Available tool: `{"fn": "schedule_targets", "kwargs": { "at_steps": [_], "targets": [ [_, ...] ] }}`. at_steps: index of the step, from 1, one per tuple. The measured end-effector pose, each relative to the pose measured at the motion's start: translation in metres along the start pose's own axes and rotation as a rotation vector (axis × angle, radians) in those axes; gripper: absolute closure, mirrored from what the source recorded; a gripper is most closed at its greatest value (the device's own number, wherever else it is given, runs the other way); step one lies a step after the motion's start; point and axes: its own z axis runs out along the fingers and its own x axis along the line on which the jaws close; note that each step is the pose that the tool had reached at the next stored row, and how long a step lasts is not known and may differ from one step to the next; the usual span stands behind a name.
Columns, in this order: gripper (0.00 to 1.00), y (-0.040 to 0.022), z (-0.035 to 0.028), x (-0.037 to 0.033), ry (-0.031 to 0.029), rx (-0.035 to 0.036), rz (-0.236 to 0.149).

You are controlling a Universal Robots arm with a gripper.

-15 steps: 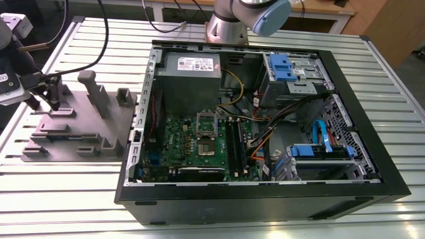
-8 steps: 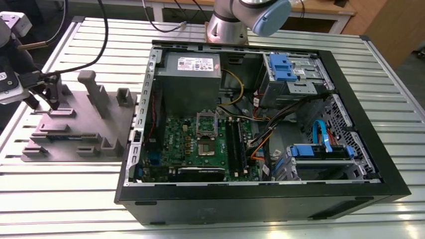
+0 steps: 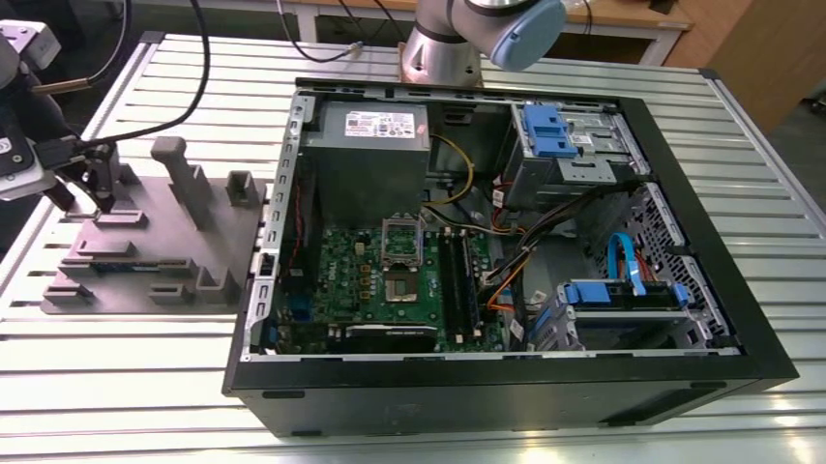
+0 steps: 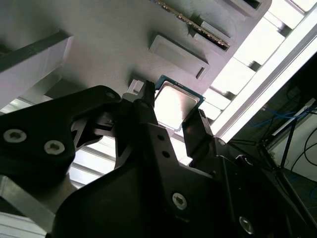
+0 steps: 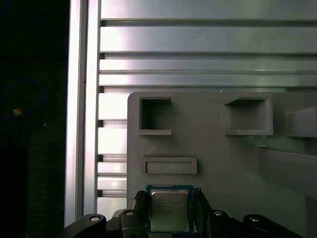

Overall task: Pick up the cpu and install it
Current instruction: 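Pick up the cpu and move it towards the insertion slot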

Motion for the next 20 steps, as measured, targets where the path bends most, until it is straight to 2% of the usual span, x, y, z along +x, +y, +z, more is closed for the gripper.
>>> {"fn": "schedule_targets", "kwargs": {
  "at_steps": [12,20],
  "targets": [
    [0.53,0.0003,-0.006,0.0001,0.0,0.0,0.0],
    [0.53,0.0012,-0.0214,0.0002,0.0001,0.0,0.0]
  ]
}}
